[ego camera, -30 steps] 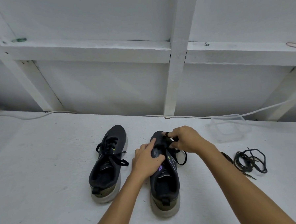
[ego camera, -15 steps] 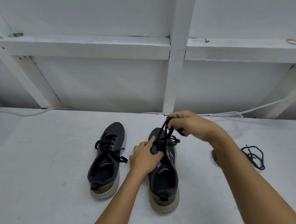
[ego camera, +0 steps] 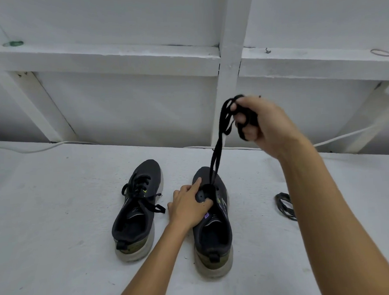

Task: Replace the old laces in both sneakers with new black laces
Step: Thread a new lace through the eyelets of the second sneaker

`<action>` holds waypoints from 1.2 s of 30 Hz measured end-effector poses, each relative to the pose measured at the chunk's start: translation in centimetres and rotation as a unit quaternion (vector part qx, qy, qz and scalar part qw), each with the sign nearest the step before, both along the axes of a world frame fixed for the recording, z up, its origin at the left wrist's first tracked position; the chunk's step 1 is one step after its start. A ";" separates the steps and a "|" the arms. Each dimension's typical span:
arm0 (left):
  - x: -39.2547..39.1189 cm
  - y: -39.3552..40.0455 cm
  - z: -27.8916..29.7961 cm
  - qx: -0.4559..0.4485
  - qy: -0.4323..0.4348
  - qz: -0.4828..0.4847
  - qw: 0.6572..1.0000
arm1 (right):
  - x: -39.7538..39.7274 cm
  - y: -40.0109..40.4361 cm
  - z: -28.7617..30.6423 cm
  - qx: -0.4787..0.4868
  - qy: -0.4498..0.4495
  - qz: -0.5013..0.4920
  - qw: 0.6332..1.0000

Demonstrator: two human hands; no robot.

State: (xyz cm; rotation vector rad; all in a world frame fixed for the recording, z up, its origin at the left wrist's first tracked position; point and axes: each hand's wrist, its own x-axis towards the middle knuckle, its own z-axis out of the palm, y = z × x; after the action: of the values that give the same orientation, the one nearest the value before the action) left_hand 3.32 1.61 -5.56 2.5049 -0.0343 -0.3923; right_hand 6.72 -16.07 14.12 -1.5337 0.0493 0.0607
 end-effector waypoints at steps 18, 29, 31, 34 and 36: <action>-0.1 -0.1 -0.2 0.004 0.004 -0.001 1.000 | -0.3 0.0 -13.1 -0.582 -0.002 0.162 0.797; 0.2 -0.3 0.2 0.029 0.010 0.002 1.000 | -0.1 1.1 -11.4 -0.585 0.000 0.185 0.790; 0.2 -0.2 0.4 0.040 0.008 -0.002 0.999 | -0.6 1.4 -10.8 -0.585 -0.008 0.182 0.790; 0.2 0.0 0.5 0.049 0.009 -0.011 0.999 | -1.3 1.5 -11.1 -0.579 -0.017 0.172 0.797; 0.2 -0.1 0.4 0.048 0.009 -0.017 0.999 | -1.8 1.4 -11.2 -0.553 -0.024 0.158 0.818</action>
State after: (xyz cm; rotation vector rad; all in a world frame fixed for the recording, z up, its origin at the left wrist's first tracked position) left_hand 3.52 1.52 -5.13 2.5984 -0.0528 -0.4402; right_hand 4.97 -14.68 2.97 -2.7086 -0.2605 0.3005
